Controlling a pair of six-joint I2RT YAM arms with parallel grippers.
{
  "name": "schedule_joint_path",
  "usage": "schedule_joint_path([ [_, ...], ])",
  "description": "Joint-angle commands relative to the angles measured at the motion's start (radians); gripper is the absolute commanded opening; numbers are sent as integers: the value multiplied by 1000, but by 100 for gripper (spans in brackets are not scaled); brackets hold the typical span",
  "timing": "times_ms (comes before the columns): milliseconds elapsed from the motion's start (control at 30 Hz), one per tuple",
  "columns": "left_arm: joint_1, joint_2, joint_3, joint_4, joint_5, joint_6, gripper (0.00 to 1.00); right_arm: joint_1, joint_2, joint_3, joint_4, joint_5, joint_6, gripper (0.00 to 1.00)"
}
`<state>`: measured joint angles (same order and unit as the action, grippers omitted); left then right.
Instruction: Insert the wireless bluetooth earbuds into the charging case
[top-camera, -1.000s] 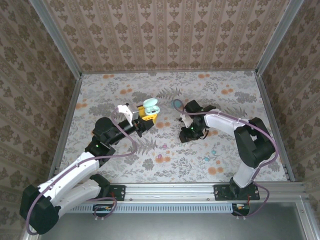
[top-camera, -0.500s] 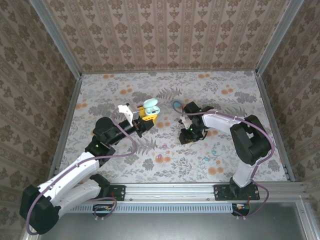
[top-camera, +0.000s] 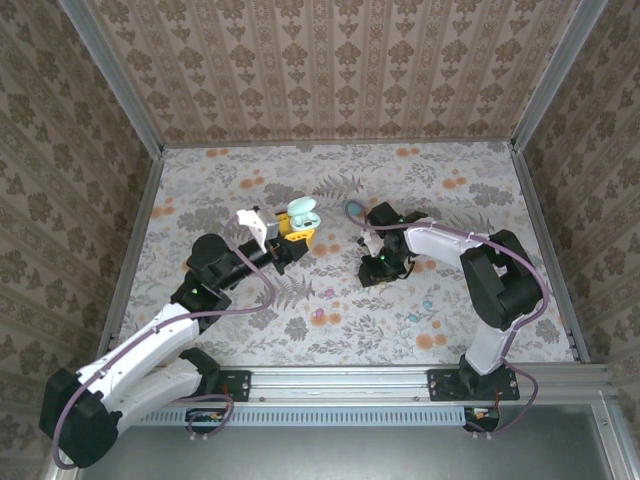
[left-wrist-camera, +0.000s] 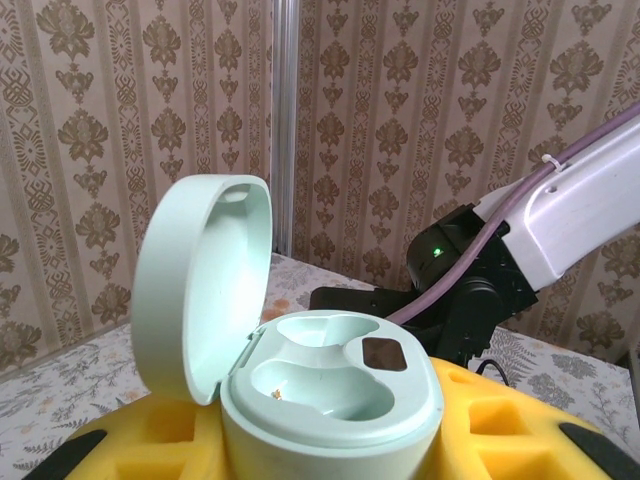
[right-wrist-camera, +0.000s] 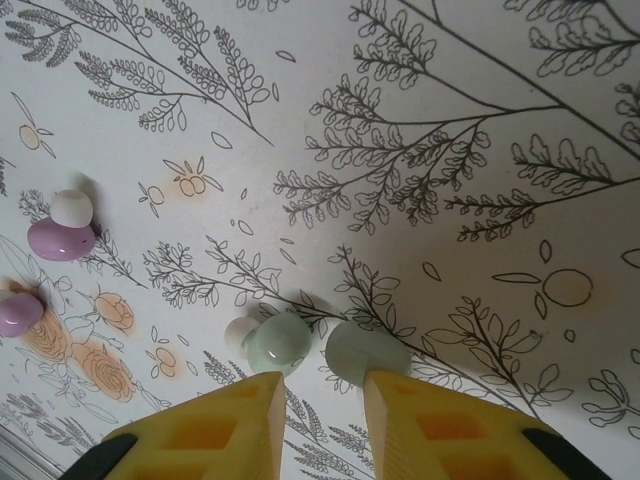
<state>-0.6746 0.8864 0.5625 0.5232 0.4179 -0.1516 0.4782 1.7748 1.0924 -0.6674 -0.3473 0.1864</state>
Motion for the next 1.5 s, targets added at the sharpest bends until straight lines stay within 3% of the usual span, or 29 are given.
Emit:
schedule_joint_path([
  [0,0,12,33,31,5,19,33,-17,21,5,5,37,5,31],
  [600,1,28,37,40,-4,21,33,-44,-22,10,7,-8,8,33],
  [1067,2,2,28,24,-11,23,33,-12,-98,-100,120,-12,406,47],
  [1467,5,-9,26,19,-9,19,33,34,-67,-131,212,-40,491,45],
])
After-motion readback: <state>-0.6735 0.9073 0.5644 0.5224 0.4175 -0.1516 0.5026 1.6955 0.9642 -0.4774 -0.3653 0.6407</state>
